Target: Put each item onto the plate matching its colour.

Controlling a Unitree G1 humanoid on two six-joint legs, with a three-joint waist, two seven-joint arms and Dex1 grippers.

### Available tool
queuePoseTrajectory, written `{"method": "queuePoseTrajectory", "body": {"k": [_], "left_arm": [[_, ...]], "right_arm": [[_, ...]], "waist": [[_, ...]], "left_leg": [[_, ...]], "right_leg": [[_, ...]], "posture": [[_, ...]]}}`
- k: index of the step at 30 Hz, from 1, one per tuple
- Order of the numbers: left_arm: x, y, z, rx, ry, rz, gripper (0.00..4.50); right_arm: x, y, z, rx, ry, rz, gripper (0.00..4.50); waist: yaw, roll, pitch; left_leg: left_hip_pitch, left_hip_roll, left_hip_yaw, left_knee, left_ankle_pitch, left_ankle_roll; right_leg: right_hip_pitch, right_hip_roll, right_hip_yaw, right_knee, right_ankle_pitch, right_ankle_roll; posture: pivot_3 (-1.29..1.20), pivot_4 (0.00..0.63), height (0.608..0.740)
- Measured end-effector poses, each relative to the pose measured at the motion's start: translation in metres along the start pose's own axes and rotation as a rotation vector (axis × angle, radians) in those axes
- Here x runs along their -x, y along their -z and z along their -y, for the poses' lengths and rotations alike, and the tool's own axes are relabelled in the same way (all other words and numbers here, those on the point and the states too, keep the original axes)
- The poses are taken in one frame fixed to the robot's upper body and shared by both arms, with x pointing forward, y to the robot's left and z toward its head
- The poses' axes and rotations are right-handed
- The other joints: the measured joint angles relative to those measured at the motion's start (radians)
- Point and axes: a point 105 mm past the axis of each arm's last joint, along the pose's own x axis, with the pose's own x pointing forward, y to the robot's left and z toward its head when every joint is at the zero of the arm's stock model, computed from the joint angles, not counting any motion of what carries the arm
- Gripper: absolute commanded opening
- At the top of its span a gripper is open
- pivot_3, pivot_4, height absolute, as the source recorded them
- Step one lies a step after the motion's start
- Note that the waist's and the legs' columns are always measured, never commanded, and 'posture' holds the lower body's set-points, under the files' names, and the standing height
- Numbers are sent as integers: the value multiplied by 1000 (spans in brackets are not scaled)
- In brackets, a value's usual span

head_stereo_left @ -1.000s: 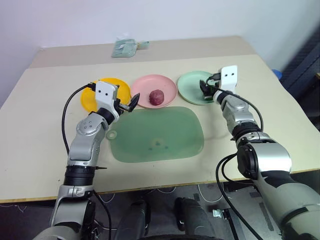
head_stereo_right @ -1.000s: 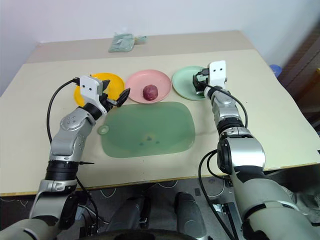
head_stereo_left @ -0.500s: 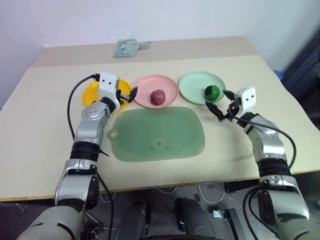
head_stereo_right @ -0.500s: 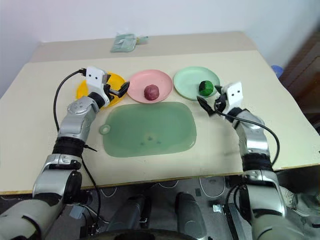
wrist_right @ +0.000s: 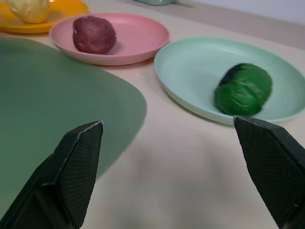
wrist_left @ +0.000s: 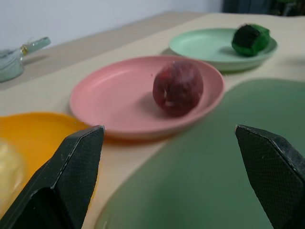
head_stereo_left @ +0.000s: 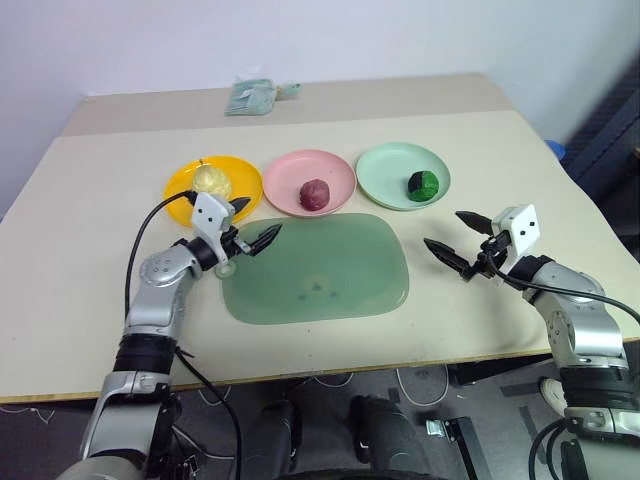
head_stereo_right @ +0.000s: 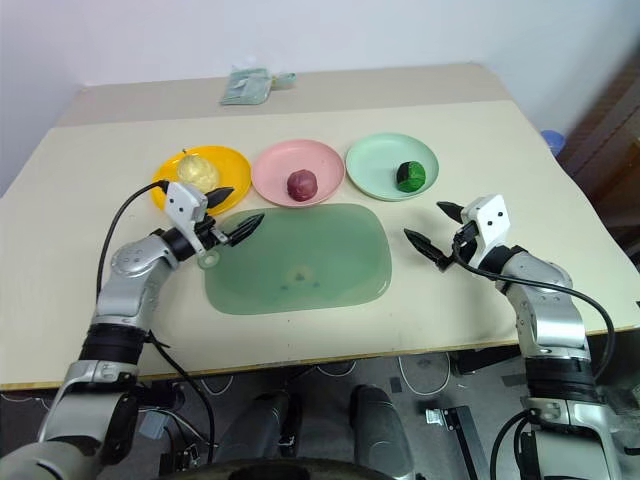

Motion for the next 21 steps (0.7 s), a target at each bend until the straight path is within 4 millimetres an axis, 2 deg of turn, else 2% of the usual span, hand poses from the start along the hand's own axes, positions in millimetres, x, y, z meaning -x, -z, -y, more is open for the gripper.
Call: {"method": "queuePoseTrajectory", "body": {"k": [2, 10, 15, 21], "left_arm": [[9, 3, -1, -12, -4, -6, 4500], [31, 10, 29, 39, 45, -12, 4500], [31, 9, 30, 47, 32, -21, 4500], [29, 5, 32, 44, 43, -17, 4500]], "right_arm": [[-4, 2, -6, -13, -15, 1, 4455], [-10, -9, -21, -25, -75, 25, 4455], [-11, -12, -30, -29, -98, 26, 4455], [-14, -4, -42, -58, -113, 15, 4455]], "waist": [[1, 0, 0], [0, 0, 0], [2, 0, 0], [0, 0, 0]], "left_leg": [[0, 0, 0, 0, 0, 0], [0, 0, 0, -1, 0, 1], [0, 0, 0, 0, 0, 1], [0, 0, 0, 0, 0, 1]], "right_leg": [[0, 0, 0, 0, 0, 0], [0, -1, 0, -1, 0, 0], [0, -1, 0, -1, 0, 0], [0, -1, 0, -1, 0, 0]], "posture": [[0, 150, 740], [0, 150, 740], [0, 150, 740], [0, 150, 740]]}}
